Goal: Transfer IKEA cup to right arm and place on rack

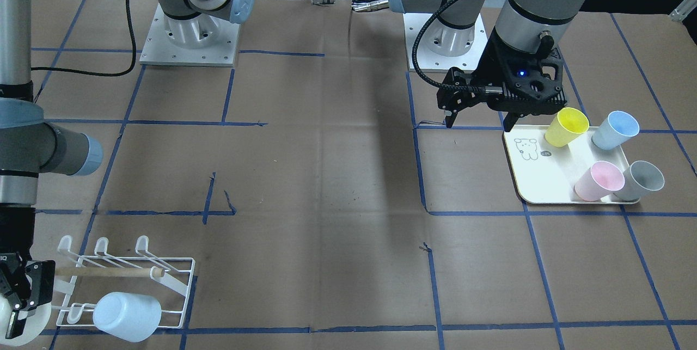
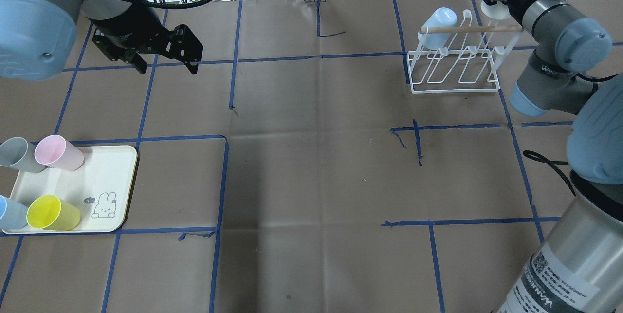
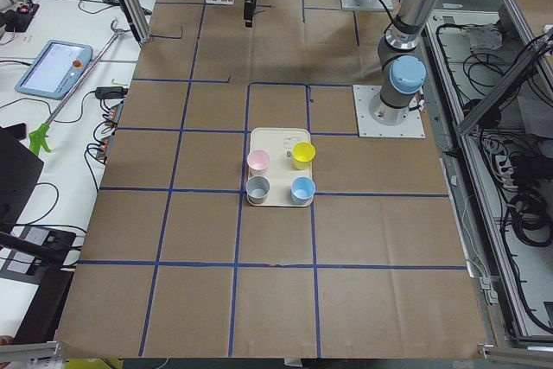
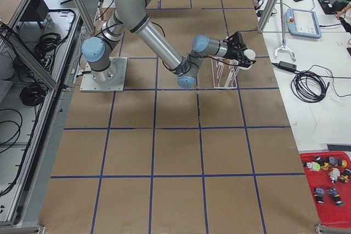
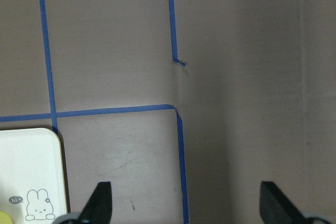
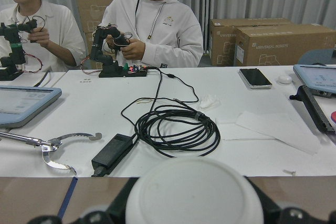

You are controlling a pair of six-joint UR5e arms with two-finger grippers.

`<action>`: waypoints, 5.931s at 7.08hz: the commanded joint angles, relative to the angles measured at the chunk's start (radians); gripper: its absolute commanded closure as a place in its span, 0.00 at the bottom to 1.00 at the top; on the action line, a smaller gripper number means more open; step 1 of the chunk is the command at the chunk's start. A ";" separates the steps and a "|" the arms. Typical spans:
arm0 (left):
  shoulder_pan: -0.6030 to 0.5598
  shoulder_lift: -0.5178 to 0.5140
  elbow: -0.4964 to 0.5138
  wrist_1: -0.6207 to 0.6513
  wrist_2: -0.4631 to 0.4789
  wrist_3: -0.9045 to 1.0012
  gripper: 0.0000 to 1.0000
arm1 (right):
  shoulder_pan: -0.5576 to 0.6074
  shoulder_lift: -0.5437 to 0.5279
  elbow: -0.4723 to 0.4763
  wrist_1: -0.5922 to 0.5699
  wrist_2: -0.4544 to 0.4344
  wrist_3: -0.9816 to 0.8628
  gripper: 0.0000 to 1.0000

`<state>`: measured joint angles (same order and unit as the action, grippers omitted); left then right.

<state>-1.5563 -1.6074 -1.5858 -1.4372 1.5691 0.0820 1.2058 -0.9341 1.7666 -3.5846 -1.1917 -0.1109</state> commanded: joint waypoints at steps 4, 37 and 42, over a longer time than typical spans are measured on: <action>-0.001 0.011 -0.006 0.000 -0.001 -0.013 0.00 | 0.000 0.002 0.017 0.001 -0.002 0.005 0.00; -0.001 0.008 -0.002 -0.014 -0.003 -0.064 0.00 | 0.357 -0.744 -0.096 2.023 -0.379 0.232 0.00; -0.001 0.001 0.015 -0.031 -0.001 -0.062 0.00 | 0.357 -0.742 -0.093 2.023 -0.376 0.234 0.00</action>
<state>-1.5570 -1.6061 -1.5729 -1.4656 1.5677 0.0199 1.5631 -1.6768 1.6723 -1.5621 -1.5703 0.1225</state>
